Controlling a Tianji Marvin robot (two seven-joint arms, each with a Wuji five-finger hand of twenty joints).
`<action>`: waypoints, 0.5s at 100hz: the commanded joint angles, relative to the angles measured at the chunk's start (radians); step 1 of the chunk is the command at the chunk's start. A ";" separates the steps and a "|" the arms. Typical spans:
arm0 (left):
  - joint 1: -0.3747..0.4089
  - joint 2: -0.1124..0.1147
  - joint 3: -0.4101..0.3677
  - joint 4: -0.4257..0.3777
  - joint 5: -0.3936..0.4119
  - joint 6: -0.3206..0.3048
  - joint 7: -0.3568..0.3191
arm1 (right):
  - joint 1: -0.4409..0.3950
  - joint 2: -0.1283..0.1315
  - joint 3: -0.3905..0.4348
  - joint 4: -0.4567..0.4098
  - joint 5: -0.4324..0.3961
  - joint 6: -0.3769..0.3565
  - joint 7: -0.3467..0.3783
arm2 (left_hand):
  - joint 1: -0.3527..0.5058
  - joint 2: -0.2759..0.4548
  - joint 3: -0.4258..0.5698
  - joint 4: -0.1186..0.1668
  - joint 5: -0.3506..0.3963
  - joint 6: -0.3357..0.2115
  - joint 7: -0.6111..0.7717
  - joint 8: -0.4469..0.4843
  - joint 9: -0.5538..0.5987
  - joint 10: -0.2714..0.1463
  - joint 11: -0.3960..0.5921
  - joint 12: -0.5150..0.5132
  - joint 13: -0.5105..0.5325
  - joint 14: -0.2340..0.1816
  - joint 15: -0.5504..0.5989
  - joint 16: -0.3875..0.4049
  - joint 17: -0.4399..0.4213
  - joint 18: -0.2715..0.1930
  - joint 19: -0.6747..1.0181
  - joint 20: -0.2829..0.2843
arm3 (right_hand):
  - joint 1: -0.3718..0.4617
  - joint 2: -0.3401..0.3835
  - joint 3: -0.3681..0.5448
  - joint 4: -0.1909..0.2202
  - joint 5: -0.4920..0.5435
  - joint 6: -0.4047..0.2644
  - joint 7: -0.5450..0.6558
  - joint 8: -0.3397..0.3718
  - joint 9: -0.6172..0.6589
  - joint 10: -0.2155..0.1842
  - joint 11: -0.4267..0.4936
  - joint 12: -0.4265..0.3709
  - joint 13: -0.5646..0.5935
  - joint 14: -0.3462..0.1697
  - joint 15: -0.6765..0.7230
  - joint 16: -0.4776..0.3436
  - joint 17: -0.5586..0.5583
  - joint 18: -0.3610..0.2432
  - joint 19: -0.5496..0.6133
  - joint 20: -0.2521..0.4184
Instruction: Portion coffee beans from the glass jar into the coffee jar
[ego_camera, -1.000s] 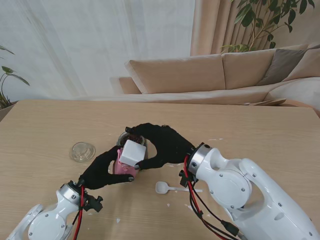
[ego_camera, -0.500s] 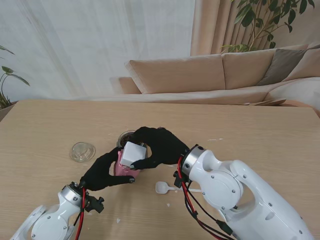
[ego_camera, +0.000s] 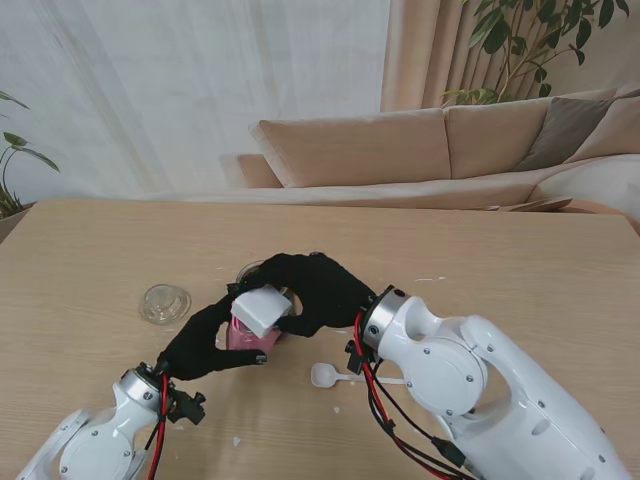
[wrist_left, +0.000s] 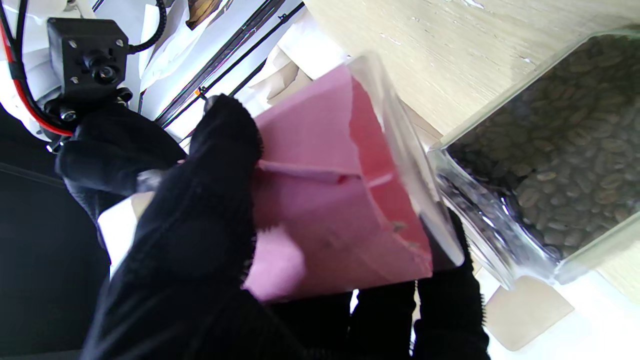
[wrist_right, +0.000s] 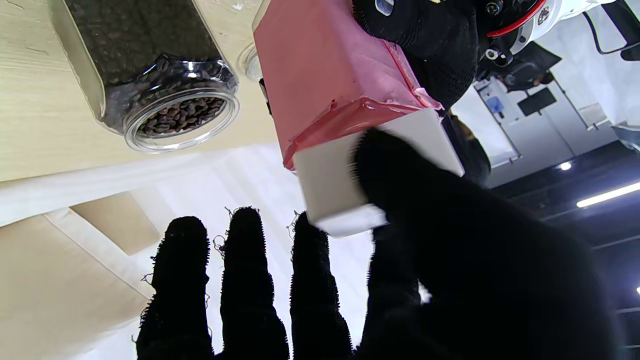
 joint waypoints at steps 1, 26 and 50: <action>0.006 -0.004 0.008 -0.021 -0.001 -0.006 -0.025 | 0.003 -0.002 -0.002 0.005 0.007 0.005 0.016 | 0.169 0.129 0.341 0.023 0.085 -0.213 0.252 0.098 0.111 -0.141 0.195 0.041 0.022 -0.013 0.003 0.028 0.008 -0.035 0.046 0.010 | 0.167 0.202 0.157 0.055 0.093 -0.112 0.181 0.028 0.007 -0.027 -0.010 -0.009 -0.006 -0.032 -0.012 -0.012 -0.019 -0.025 -0.013 -0.009; 0.008 -0.004 0.005 -0.026 -0.001 0.002 -0.029 | 0.002 0.002 0.002 -0.008 0.002 0.016 0.034 | 0.171 0.129 0.338 0.025 0.084 -0.212 0.252 0.097 0.111 -0.141 0.194 0.041 0.022 -0.013 0.003 0.028 0.008 -0.035 0.046 0.011 | 0.124 0.115 0.186 0.048 -0.062 -0.088 0.124 -0.084 -0.044 -0.034 -0.026 -0.032 -0.025 -0.027 -0.021 -0.021 -0.025 -0.031 -0.022 -0.008; 0.009 -0.004 0.003 -0.027 0.001 0.004 -0.029 | -0.021 0.014 0.040 -0.046 -0.012 0.000 0.085 | 0.171 0.127 0.338 0.025 0.083 -0.211 0.250 0.095 0.109 -0.141 0.193 0.041 0.021 -0.014 0.002 0.027 0.008 -0.035 0.046 0.011 | -0.031 0.051 0.062 0.064 -0.290 0.020 -0.003 -0.173 -0.164 -0.036 -0.068 -0.048 -0.080 -0.027 -0.068 -0.028 -0.051 -0.044 -0.052 -0.006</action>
